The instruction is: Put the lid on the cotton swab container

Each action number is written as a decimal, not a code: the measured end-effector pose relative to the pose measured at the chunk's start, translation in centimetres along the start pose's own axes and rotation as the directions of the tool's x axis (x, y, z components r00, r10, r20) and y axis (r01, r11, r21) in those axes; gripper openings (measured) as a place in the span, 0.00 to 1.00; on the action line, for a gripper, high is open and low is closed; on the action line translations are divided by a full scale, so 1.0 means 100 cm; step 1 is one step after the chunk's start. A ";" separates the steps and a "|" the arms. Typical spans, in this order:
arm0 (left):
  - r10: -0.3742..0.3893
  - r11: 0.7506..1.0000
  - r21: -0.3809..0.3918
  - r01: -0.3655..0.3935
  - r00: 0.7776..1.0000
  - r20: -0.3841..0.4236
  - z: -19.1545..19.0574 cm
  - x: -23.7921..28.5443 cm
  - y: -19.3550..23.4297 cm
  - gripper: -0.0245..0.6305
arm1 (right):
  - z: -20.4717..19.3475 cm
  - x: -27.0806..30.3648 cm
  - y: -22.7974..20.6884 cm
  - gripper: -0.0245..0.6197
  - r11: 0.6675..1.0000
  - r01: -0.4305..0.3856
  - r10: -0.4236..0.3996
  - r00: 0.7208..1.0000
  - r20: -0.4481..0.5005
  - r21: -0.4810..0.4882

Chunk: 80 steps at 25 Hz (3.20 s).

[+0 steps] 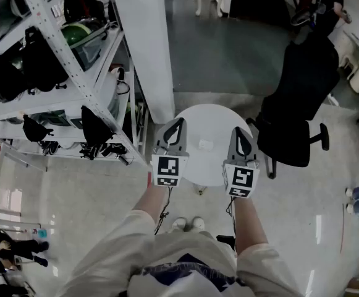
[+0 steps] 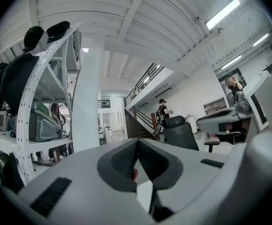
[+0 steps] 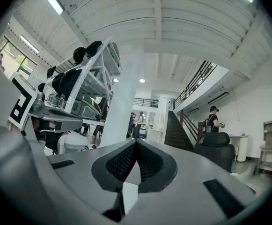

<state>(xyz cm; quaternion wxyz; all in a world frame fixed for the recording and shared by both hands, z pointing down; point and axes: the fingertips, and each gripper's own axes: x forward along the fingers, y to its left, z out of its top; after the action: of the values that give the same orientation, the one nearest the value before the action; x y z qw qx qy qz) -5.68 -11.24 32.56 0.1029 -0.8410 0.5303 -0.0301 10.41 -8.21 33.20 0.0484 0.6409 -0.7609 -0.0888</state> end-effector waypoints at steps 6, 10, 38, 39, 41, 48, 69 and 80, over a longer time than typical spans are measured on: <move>0.005 1.000 0.009 -0.005 1.000 -0.004 -0.003 0.003 0.003 0.04 | -0.003 0.002 -0.002 0.05 1.000 -0.004 0.004 1.000 0.000 -0.007; 0.015 1.000 0.013 -0.015 1.000 -0.008 -0.002 0.003 -0.002 0.04 | -0.006 0.000 -0.005 0.05 1.000 -0.019 0.019 1.000 -0.007 -0.016; -0.574 0.703 -0.047 0.709 0.528 -0.626 -0.293 0.033 -0.098 0.48 | -0.123 0.106 -0.056 0.06 0.974 -0.171 0.198 0.961 -0.195 0.148; -0.583 0.691 -0.053 0.721 0.512 -0.631 -0.302 0.038 -0.102 0.48 | -0.129 0.113 -0.053 0.06 0.974 -0.176 0.203 0.957 -0.207 0.143; -0.596 0.674 -0.069 0.736 0.486 -0.639 -0.319 0.049 -0.106 0.48 | -0.142 0.123 -0.046 0.06 0.973 -0.190 0.216 0.949 -0.231 0.131; -0.633 0.591 -0.093 0.801 0.389 -0.670 -0.360 0.069 -0.127 0.48 | -0.176 0.147 -0.032 0.06 0.968 -0.202 0.238 0.931 -0.276 0.152; -0.656 0.464 -0.023 0.886 0.326 -0.681 -0.372 0.079 -0.150 0.39 | -0.244 0.181 0.003 0.06 0.912 -0.362 0.410 0.803 -0.433 0.193; -0.648 0.481 -0.025 0.876 0.336 -0.684 -0.374 0.080 -0.148 0.39 | -0.293 0.136 0.072 0.06 0.756 -0.591 0.618 0.502 -0.605 0.282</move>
<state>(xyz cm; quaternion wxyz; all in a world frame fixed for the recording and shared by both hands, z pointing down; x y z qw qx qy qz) 4.89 -17.54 71.66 0.0457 -0.8962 0.0492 -0.4385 6.59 -22.57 62.73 0.3322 0.3225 -0.8672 0.1833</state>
